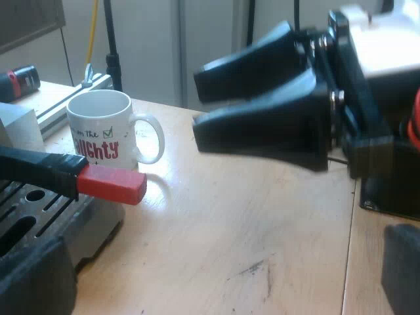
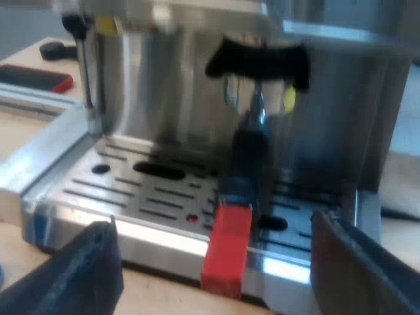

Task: Grind coffee beans and then tamp

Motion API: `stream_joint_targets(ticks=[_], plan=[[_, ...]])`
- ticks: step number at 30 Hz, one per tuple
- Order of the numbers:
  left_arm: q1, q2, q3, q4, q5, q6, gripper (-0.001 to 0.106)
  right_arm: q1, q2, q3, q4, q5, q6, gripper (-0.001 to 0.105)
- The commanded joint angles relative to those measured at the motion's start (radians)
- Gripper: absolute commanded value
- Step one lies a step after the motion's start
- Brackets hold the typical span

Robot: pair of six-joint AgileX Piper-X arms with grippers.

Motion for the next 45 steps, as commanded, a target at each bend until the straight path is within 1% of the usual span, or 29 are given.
stream_joint_targets(ticks=[1, 2, 3, 5, 6, 8, 10, 13, 16, 20, 22, 24, 28, 32, 36, 38, 42, 45], plan=[[-0.003, -0.006, -0.006, -0.009, 0.004, -0.009, 0.098, -0.041, 0.0, -0.094, 0.161, -0.034, 0.08, 0.063], [-0.003, -0.006, -0.006, -0.009, 0.004, -0.009, 0.098, -0.05, 0.001, -0.107, 0.174, -0.046, 0.098, 0.063], [-0.003, -0.006, -0.006, -0.009, 0.004, -0.009, 0.098, -0.071, 0.001, -0.134, 0.241, -0.079, 0.13, 0.063], [-0.003, -0.006, -0.006, -0.009, 0.004, -0.009, 0.098, -0.143, 0.009, -0.205, 0.39, -0.202, 0.208, 0.063], [-0.003, -0.006, -0.006, -0.009, 0.004, -0.009, 0.098, -0.161, 0.014, -0.23, 0.428, -0.233, 0.227, 0.063], [-0.003, -0.006, -0.006, -0.009, 0.004, -0.009, 0.098, -0.216, 0.035, -0.287, 0.539, -0.339, 0.247, 0.063], [-0.003, -0.006, -0.006, -0.009, 0.004, -0.009, 0.098, -0.285, 0.076, -0.361, 0.633, -0.454, 0.27, 0.063], [-0.003, -0.006, -0.006, -0.009, 0.004, -0.009, 0.098, -0.337, 0.127, -0.425, 0.695, -0.558, 0.27, 0.063], [-0.003, -0.006, -0.006, -0.009, 0.004, -0.009, 0.098, -0.364, 0.184, -0.462, 0.716, -0.615, 0.27, 0.063], [-0.003, -0.006, -0.006, -0.006, 0.004, -0.009, 0.098, -0.381, 0.23, -0.465, 0.715, -0.655, 0.281, 0.063], [-0.003, -0.006, -0.006, 0.004, 0.004, -0.009, 0.098, -0.39, 0.255, -0.465, 0.715, -0.699, 0.285, 0.063], [-0.003, -0.006, -0.006, 0.016, 0.004, -0.009, 0.098, -0.4, 0.273, -0.465, 0.71, -0.698, 0.285, 0.063], [-0.003, -0.006, -0.006, 0.059, 0.004, -0.004, 0.098, -0.436, 0.283, -0.423, 0.634, -0.739, 0.285, 0.063], [-0.003, -0.006, -0.006, 0.06, 0.004, -0.003, 0.098, -0.466, 0.283, -0.379, 0.579, -0.736, 0.285, 0.063], [-0.003, -0.006, -0.006, 0.06, 0.004, -0.003, 0.098, -0.481, 0.283, -0.323, 0.493, -0.767, 0.283, 0.063], [-0.003, -0.006, -0.006, 0.06, 0.004, -0.003, 0.098, -0.482, 0.283, -0.301, 0.444, -0.764, 0.269, 0.063], [-0.003, -0.006, -0.006, 0.06, 0.004, -0.003, 0.098, -0.49, 0.298, -0.281, 0.409, -0.764, 0.264, 0.063], [-0.003, -0.006, -0.006, 0.06, 0.004, -0.003, 0.098, -0.493, 0.328, -0.281, 0.375, -0.764, 0.183, 0.063]])
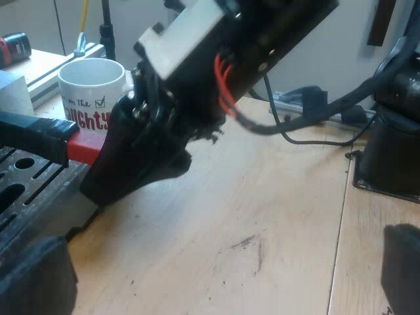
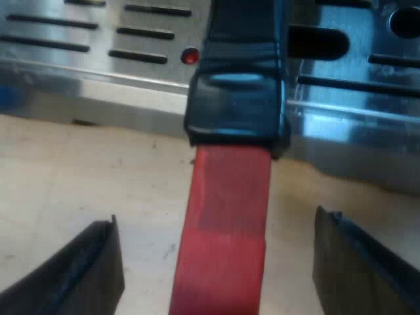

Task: Grind coffee beans and then tamp

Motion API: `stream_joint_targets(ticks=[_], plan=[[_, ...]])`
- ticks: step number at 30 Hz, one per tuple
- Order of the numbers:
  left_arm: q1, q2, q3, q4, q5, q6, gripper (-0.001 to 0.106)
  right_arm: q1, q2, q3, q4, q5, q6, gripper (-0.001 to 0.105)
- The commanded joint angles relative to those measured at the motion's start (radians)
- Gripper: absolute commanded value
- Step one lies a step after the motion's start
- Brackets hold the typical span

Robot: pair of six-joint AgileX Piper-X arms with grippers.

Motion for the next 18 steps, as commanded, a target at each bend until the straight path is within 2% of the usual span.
stream_joint_targets(ticks=[1, 18], plan=[[-0.003, -0.004, -0.006, 0.0, 0.004, -0.005, 0.098, -0.004, 0.029, 0.003, -0.049, -0.002, -0.073, 0.063], [-0.003, -0.004, -0.004, 0.0, 0.004, -0.005, 0.098, -0.014, 0.066, 0.026, -0.16, 0.0, -0.09, 0.063]])
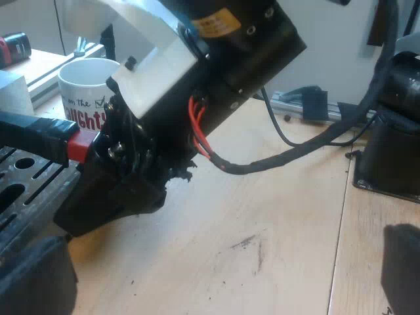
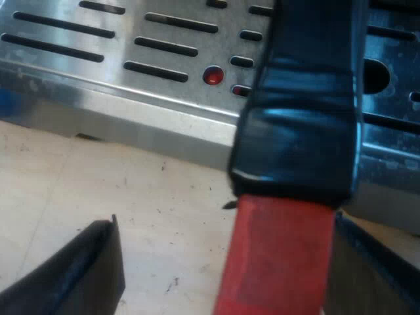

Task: Grind coffee beans and then tamp

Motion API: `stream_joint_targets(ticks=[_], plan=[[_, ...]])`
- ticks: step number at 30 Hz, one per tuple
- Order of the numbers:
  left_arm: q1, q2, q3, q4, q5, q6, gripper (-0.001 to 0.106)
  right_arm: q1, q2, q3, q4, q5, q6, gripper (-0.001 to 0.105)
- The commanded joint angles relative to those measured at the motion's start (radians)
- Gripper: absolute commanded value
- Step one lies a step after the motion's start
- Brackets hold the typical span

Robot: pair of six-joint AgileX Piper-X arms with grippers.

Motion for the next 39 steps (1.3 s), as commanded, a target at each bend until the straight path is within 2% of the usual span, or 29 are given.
stream_joint_targets(ticks=[1, 3, 5, 7, 8, 9, 10, 11, 12, 17, 24, 30, 32, 34, 36, 39], plan=[[-0.003, -0.004, -0.004, 0.0, 0.004, -0.005, 0.098, -0.003, -0.002, -0.002, -0.013, 0.0, -0.012, 0.063], [-0.003, -0.004, -0.004, 0.0, 0.004, -0.005, 0.098, -0.003, -0.002, -0.002, -0.013, 0.0, -0.012, 0.062], [-0.003, -0.004, -0.004, 0.0, 0.004, -0.005, 0.098, -0.003, -0.002, -0.002, -0.013, 0.0, -0.012, 0.057], [-0.003, -0.004, -0.004, 0.0, 0.004, -0.005, 0.098, -0.003, -0.002, -0.002, -0.013, 0.008, -0.016, 0.047], [-0.003, -0.004, -0.004, 0.0, 0.004, -0.005, 0.098, -0.003, -0.002, -0.002, -0.013, 0.008, -0.016, 0.047], [-0.003, -0.004, -0.004, 0.0, 0.004, -0.005, 0.098, -0.003, -0.002, -0.002, -0.013, 0.015, -0.019, 0.027], [-0.003, -0.004, -0.004, 0.0, 0.004, -0.005, 0.098, -0.003, -0.002, -0.002, -0.013, 0.015, -0.019, 0.015], [-0.003, -0.004, -0.004, 0.0, 0.004, -0.005, 0.098, -0.003, -0.002, -0.002, -0.013, 0.015, -0.019, 0.01], [-0.003, -0.004, -0.004, 0.0, 0.004, -0.005, 0.098, -0.003, -0.002, -0.002, -0.013, 0.015, -0.019, 0.0], [-0.003, -0.004, -0.004, 0.0, 0.004, -0.005, 0.098, 0.0, -0.002, -0.002, -0.013, 0.015, -0.05, 0.0], [-0.003, -0.004, -0.003, 0.0, 0.004, -0.005, 0.098, 0.007, -0.031, -0.002, 0.003, 0.015, -0.05, 0.0], [-0.003, -0.004, -0.003, 0.0, -0.008, -0.005, 0.098, 0.057, -0.063, -0.002, 0.064, 0.064, -0.048, 0.0], [-0.003, -0.004, -0.003, 0.0, -0.009, -0.005, 0.098, 0.079, -0.063, -0.002, 0.075, 0.089, -0.034, 0.0], [-0.003, -0.004, -0.003, 0.0, -0.009, -0.005, 0.098, 0.103, -0.063, -0.002, 0.098, 0.118, 0.017, 0.0], [-0.003, -0.004, -0.003, 0.0, -0.011, -0.005, 0.098, 0.123, -0.063, -0.002, 0.11, 0.169, 0.041, 0.0], [-0.003, -0.004, -0.003, 0.0, -0.021, -0.005, 0.098, 0.169, -0.066, -0.002, 0.122, 0.231, 0.045, 0.0]])
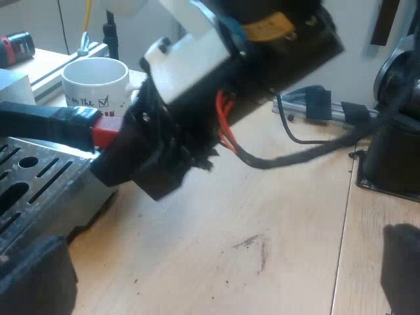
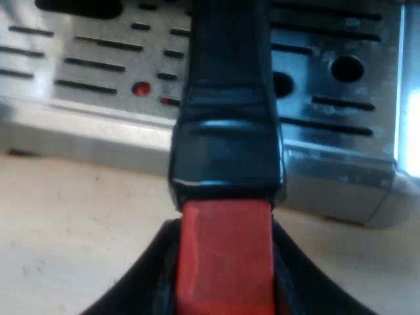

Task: Grind coffee beans and then tamp

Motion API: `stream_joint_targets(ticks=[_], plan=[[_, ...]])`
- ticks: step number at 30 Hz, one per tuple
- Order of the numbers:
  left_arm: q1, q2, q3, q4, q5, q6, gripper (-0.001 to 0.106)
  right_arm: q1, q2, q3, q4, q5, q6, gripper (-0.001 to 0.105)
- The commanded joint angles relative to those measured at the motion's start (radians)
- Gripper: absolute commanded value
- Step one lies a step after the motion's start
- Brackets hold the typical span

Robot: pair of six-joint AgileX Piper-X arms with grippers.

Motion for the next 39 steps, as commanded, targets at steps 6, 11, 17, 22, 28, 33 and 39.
stream_joint_targets(ticks=[6, 11, 17, 22, 28, 33, 39], plan=[[-0.003, -0.004, -0.003, 0.0, -0.021, -0.005, 0.098, 0.134, -0.049, -0.007, 0.096, 0.119, 0.054, 0.0], [-0.003, -0.004, -0.003, 0.0, -0.06, -0.005, 0.098, 0.172, -0.1, -0.007, 0.181, 0.124, 0.073, 0.0], [-0.003, -0.004, -0.086, 0.068, -0.083, -0.012, 0.098, 0.236, -0.182, -0.007, 0.276, 0.128, 0.084, 0.0], [-0.003, -0.005, -0.181, 0.183, -0.159, 0.005, 0.098, 0.293, -0.253, -0.007, 0.336, 0.125, 0.07, 0.0], [-0.003, -0.009, -0.267, 0.305, -0.18, 0.005, 0.098, 0.322, -0.35, -0.007, 0.361, 0.048, -0.082, 0.0], [-0.003, -0.01, -0.306, 0.366, -0.185, 0.005, 0.098, 0.319, -0.385, -0.007, 0.361, -0.044, -0.252, 0.0], [-0.003, -0.009, -0.315, 0.42, -0.227, -0.006, 0.098, 0.297, -0.386, 0.048, 0.346, -0.109, -0.339, 0.0]])
